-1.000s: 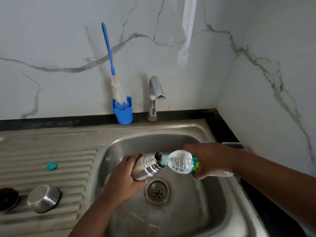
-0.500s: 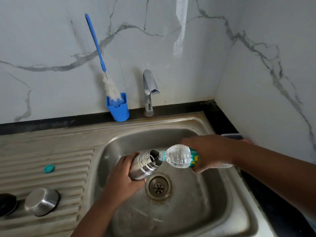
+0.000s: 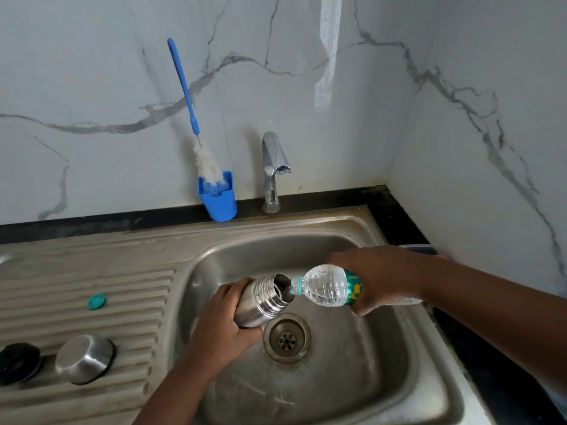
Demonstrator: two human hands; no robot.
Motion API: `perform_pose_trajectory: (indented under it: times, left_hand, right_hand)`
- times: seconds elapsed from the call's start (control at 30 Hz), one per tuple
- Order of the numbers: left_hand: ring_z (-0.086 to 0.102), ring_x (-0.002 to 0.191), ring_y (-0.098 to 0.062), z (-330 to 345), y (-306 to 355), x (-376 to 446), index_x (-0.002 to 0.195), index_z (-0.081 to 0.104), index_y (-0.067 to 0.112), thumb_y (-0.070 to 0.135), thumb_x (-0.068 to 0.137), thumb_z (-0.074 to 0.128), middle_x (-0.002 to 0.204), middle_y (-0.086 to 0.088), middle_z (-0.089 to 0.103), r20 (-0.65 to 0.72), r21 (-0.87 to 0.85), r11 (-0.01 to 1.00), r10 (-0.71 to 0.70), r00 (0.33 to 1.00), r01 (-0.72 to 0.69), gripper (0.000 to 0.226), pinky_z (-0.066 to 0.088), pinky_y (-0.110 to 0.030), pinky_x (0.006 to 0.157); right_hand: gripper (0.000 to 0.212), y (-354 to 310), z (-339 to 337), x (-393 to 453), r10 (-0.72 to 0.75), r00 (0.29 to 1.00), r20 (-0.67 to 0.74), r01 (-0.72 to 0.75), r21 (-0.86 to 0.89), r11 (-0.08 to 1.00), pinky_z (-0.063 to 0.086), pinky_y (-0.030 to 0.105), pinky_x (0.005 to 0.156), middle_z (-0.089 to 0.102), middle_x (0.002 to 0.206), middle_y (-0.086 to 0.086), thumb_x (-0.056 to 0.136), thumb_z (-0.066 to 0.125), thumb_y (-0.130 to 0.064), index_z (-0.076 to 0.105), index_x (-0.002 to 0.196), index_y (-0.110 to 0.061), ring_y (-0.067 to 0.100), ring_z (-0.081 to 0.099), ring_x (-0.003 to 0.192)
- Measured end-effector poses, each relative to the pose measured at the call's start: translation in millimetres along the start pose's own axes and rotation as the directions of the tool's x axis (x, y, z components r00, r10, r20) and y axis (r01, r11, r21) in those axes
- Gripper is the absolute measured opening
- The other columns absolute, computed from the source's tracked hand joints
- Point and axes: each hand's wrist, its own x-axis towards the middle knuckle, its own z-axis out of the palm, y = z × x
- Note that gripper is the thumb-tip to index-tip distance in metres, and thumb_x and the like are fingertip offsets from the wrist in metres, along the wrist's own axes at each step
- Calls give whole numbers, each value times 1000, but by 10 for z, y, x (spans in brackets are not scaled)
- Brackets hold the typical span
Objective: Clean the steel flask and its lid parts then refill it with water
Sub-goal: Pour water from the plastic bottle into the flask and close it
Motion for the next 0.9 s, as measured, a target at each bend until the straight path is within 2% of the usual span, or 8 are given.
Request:
perform_pose_trajectory:
  times: [0.2, 0.4, 0.6, 0.9]
  left_hand:
    - [59, 102, -8, -27, -5, -5, 130, 51, 36, 41, 52, 71, 115, 16, 55, -4, 28, 1000, 1, 1000, -1, 81, 53, -36, 85]
    - [59, 102, -13, -38, 8, -12, 130, 54, 31, 37, 52, 70, 114, 12, 57, -17, 37, 999, -10, 1000, 10, 80, 49, -32, 86]
    - [60, 101, -14, -44, -22, -14, 130, 54, 30, 36, 51, 70, 114, 13, 56, -9, 51, 999, 7, 1000, -7, 80, 52, -34, 84]
    - [60, 99, -15, -59, 12, -20, 125, 43, 45, 35, 51, 70, 112, 13, 56, -15, 59, 998, 27, 1000, -26, 80, 49, -33, 83]
  right_hand:
    - [72, -5, 9, -1, -9, 1000, -8, 9, -32, 999, 52, 36, 84, 59, 114, -11, 68, 78, -42, 39, 128, -40, 10, 58, 97]
    - [71, -8, 1, -17, -2, 1000, -4, 2, -29, 1000, 50, 32, 82, 58, 111, -12, 69, 77, -40, 39, 129, -40, 9, 57, 95]
    - [70, -14, -11, -7, 4, 1000, -6, -5, -38, 999, 51, 33, 81, 58, 110, -12, 68, 76, -40, 39, 128, -41, 8, 57, 93]
    - [71, -33, -42, -17, 6, 1000, -19, -7, -60, 998, 49, 29, 78, 56, 108, -14, 68, 76, -41, 39, 129, -41, 7, 54, 90]
